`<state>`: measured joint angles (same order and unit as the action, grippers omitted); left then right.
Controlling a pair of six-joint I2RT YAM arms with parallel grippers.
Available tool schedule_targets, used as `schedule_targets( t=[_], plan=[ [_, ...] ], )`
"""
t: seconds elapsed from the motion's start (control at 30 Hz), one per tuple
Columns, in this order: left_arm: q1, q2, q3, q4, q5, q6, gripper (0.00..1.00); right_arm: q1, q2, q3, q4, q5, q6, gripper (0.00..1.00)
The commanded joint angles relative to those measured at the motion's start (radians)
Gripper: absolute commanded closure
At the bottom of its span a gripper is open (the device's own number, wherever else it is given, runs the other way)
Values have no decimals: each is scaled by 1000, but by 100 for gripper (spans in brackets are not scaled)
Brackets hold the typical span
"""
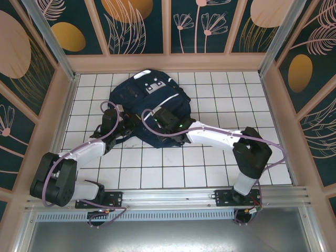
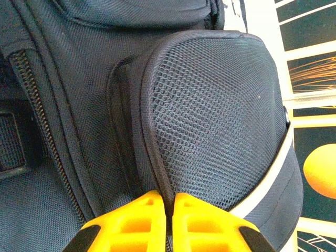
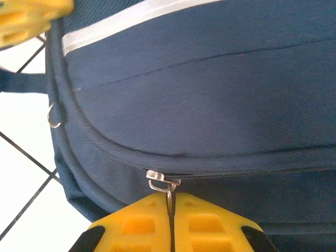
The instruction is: Pack the student bag
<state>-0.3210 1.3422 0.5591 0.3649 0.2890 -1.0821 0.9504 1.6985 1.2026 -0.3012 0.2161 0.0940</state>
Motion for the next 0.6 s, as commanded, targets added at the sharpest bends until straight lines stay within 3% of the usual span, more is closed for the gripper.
schedule_targets(
  t=[0.0,0.4,0.47,0.57],
  plan=[
    [16,20,-7,-10,-80,45,94,-63,-93,-42,-35,106,-1,95],
    [16,20,21,-47,-80,70,93,-238,-105,-28,-10,99,23,96],
    [16,6,30,-75,-91,81,83,-231,-111,-20,-13,69,28,97],
    [15,-43,36,-148,-136,93,55,-200,-136,-19,-10,4,32,99]
  ],
)
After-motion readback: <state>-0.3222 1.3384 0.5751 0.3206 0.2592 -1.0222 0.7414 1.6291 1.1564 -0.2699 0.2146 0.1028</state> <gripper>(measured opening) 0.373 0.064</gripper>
